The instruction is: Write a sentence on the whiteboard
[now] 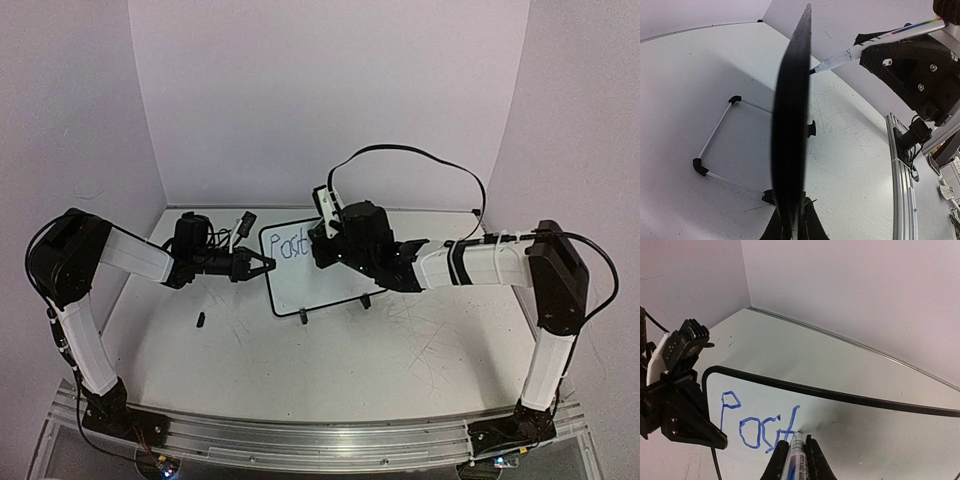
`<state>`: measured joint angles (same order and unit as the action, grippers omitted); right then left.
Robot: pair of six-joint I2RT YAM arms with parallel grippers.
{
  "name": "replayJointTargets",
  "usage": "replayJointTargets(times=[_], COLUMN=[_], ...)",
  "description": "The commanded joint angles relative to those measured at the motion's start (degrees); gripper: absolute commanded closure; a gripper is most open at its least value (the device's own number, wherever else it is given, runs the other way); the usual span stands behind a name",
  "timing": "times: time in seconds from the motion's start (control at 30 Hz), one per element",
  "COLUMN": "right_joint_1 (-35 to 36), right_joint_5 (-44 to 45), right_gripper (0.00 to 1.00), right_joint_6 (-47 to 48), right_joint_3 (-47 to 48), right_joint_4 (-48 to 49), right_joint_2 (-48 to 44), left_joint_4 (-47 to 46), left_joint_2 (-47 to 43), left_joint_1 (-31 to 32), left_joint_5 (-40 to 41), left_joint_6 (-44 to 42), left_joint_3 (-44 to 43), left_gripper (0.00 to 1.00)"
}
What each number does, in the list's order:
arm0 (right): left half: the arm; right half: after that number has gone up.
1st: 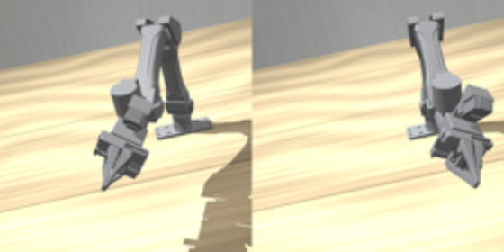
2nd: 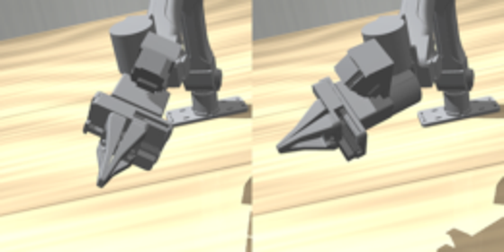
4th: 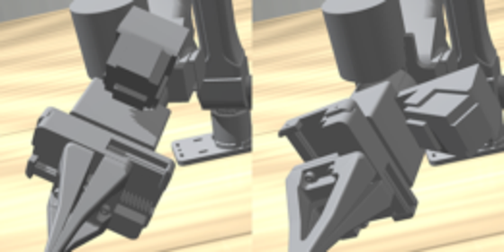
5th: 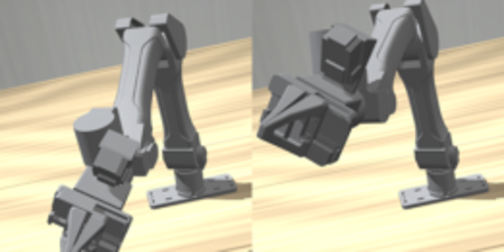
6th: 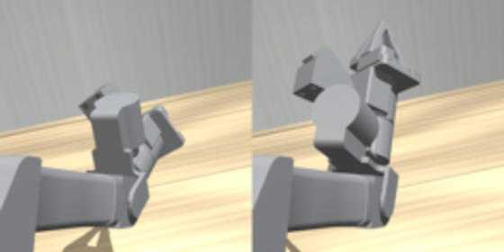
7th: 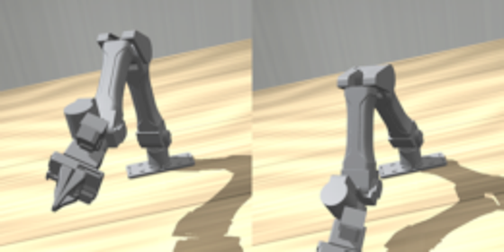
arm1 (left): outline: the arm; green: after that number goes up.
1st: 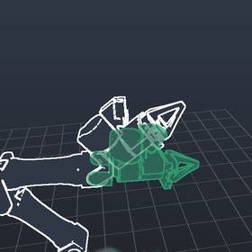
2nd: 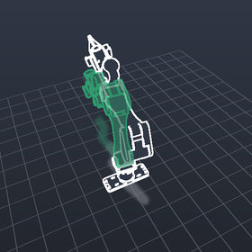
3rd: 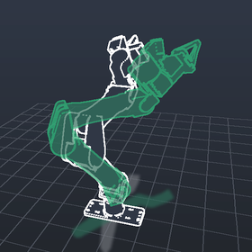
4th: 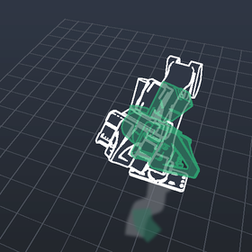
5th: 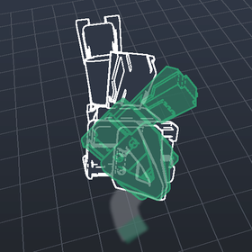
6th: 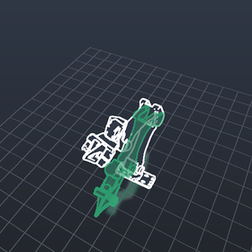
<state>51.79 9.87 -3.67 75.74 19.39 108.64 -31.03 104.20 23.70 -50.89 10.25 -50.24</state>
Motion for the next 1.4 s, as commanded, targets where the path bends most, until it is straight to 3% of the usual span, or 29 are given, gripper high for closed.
replayJointTargets(times=[0.0, 0.13, 0.97, 1.13, 1.37], right_joint_1=[-0.48, -0.86, -1.62, -1.63, -1.68], right_joint_5=[0.52, -3.40, -0.48, 1.61, -2.65], right_gripper=[1.00, 1.00, 1.00, 1.00, 1.00], right_joint_6=[-0.60, -2.52, -0.46, -0.02, -0.89], right_joint_3=[-2.81, -4.19, 2.25, 2.31, -0.65], right_joint_4=[2.04, 4.23, 2.68, 1.90, 3.73], right_joint_2=[-5.64, -7.25, 0.35, 0.35, -4.03], left_joint_4=[2.09, 2.11, 2.29, 2.38, 2.51], left_joint_2=[-1.35, -1.50, -1.63, -1.54, -1.46], left_joint_1=[-0.47, -0.49, -0.46, -0.54, -0.49], left_joint_5=[5.12, 5.10, 5.08, 5.07, 5.10], left_joint_6=[-2.79, -2.86, -3.03, -3.04, -3.04], left_joint_3=[-1.31, -1.27, -1.29, -1.42, -1.53], left_gripper=[1.00, 1.00, 1.00, 1.00, 1.00])
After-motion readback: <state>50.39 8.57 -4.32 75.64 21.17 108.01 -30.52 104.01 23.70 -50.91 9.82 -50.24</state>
